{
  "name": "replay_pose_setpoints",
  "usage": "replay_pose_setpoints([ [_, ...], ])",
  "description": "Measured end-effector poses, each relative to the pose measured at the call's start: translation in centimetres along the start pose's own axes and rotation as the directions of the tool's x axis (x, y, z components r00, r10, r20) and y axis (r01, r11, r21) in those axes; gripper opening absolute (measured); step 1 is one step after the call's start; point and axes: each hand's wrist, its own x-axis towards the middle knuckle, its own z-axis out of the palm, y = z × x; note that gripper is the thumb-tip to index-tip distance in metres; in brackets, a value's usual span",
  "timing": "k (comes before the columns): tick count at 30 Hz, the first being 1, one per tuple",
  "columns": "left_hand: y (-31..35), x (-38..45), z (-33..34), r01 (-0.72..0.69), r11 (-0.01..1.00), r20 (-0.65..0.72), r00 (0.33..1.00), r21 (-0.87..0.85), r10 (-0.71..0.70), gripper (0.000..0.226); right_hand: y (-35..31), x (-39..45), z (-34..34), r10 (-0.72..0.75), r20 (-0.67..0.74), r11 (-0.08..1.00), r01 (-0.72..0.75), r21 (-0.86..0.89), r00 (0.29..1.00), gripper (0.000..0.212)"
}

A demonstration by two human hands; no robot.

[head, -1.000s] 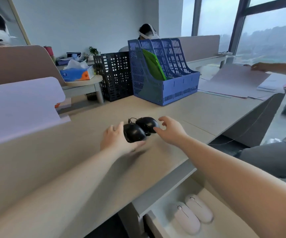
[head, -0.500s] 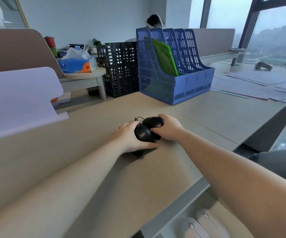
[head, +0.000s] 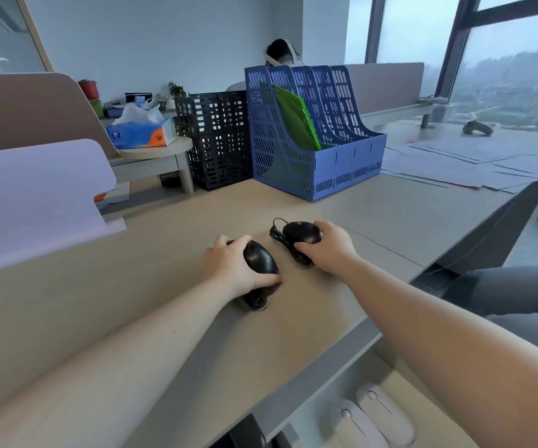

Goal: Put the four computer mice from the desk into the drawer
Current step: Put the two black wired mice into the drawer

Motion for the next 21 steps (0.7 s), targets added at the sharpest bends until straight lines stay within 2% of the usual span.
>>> replay_pose_setpoints([
  [8, 3.7, -2.7, -1.5, -0.052, 0.998, -0.014, 0.999, -0.032, 0.052, 0.091, -0.1, -3.7, -4.0, -0.005, 0.022, 1.000, 0.005, 0.028, 1.000, 0.049],
  [14, 7.5, -8.4, -2.2, -0.087, 0.996, 0.021, 0.996, -0.008, 0.087, 0.087, 0.9, -8.6, -8.4, -0.029, 0.003, 0.999, 0.029, 0.019, 1.000, 0.041],
  [21, 12.1, -18.8, 0.6, -0.174, 0.983, 0.065, 0.982, -0.061, 0.177, 0.093, 6.8, -18.6, -12.0, 0.077, -0.094, 0.993, -0.068, 0.093, 0.993, 0.065],
])
